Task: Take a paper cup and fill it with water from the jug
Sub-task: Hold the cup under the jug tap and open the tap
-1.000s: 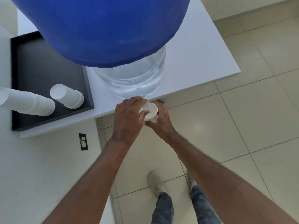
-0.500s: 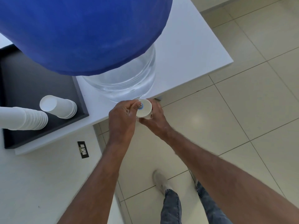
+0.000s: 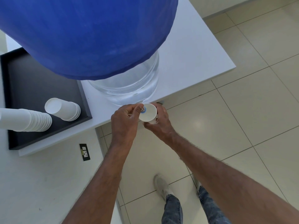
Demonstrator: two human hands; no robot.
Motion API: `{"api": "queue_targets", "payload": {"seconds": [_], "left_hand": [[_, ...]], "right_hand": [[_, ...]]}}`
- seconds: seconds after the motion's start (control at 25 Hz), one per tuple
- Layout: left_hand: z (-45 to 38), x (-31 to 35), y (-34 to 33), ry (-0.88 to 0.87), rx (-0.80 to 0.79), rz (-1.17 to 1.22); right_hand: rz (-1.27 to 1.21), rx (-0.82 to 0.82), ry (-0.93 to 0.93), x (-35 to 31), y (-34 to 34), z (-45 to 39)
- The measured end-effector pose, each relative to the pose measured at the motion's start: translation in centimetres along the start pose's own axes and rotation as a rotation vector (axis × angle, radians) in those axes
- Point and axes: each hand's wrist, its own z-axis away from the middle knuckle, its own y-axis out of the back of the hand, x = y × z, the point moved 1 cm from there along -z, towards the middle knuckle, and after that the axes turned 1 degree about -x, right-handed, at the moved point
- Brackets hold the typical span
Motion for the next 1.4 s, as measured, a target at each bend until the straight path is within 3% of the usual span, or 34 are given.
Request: {"api": "queue_targets", "payload": {"seconds": [0.96, 1.24, 1.4], "left_hand": [[0.23, 0.60, 0.03, 0.050, -0.016, 0.039], [0.04, 0.60, 0.09, -0.033, -0.003, 0.005], [0.32, 0.91, 0.02, -0.172, -0.001, -0.088]], "right_hand": [[-0.002, -0.013, -0.001, -0.08, 0.36, -0.11], [0.002, -0.015, 0.005, 0.16, 0.40, -0.02], [0.002, -0.012, 0.010, 0.20, 0.37, -0.12]]}}
